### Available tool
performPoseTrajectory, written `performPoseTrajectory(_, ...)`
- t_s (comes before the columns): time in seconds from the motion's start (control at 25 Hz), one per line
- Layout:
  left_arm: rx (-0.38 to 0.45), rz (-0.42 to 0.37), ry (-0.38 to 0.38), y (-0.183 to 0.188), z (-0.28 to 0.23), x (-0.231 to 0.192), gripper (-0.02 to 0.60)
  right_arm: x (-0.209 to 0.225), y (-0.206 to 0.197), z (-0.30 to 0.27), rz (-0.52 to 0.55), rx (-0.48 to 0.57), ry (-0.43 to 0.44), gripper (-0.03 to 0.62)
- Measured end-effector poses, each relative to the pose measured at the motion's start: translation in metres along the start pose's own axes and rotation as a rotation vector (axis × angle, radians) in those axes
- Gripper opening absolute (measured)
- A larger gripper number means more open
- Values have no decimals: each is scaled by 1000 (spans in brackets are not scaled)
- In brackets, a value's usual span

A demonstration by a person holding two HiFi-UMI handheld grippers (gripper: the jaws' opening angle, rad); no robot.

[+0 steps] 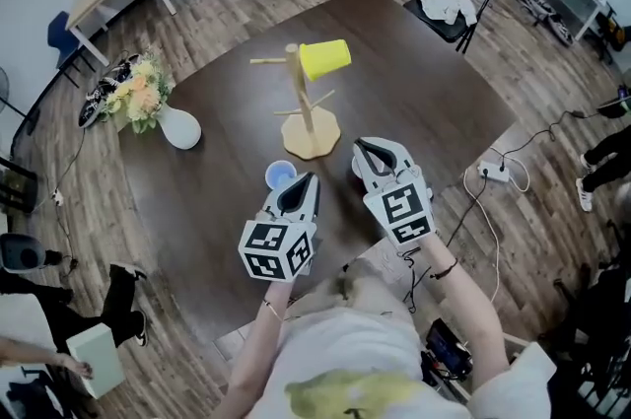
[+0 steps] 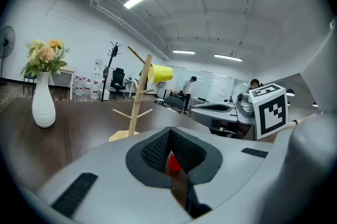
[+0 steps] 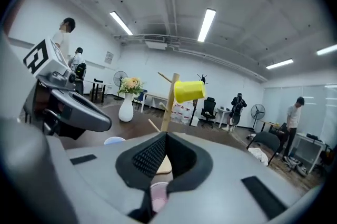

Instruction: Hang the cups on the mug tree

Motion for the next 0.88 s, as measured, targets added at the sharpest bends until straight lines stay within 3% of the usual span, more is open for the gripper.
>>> performPoseTrajectory(0.52,-40,7,-9,-29,-8,20,15,2,-63,32,-252,-18,16,20)
performPoseTrajectory(0.88,-70,54,12,-49,-17,33,15,-3,-107,43,-294,-61,74,22)
Point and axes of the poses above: the fingertips, and each gripper's own axes: z backward along the fingers, x to its right, y out of its top, the point moved 7 cm from there along z, backward along the fingers, and after that the axes turned 3 degrees about x, right-handed, at the moved point
